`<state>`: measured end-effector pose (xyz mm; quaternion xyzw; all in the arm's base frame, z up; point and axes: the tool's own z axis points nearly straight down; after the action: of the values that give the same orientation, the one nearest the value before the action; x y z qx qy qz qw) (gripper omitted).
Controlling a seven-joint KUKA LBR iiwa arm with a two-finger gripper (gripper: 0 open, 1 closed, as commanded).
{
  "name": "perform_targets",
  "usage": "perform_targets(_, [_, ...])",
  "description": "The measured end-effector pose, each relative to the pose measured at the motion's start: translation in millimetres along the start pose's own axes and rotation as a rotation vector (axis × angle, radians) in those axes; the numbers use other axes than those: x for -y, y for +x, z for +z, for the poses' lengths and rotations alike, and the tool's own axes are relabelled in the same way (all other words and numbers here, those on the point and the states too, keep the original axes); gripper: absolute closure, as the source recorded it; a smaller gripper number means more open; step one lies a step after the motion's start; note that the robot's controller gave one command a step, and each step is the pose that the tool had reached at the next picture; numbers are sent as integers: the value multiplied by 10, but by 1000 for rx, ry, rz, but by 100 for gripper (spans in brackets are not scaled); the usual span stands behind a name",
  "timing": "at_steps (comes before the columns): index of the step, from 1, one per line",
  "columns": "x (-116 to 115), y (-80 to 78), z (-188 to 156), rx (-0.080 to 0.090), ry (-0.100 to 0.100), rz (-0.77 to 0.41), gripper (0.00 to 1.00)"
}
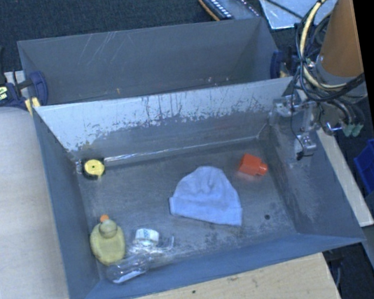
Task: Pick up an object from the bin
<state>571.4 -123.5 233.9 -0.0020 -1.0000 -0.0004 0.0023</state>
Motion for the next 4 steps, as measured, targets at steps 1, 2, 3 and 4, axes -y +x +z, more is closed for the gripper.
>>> perform_targets(1, [-8,-15,-52,9,2,-3,0])
perform_targets(2, [-533,280,663,6,0,113,0])
perform_targets(3, [-538,-3,913,13,1,112,0])
perform_targets(4, [-799,-124,1278,7,0,149,0])
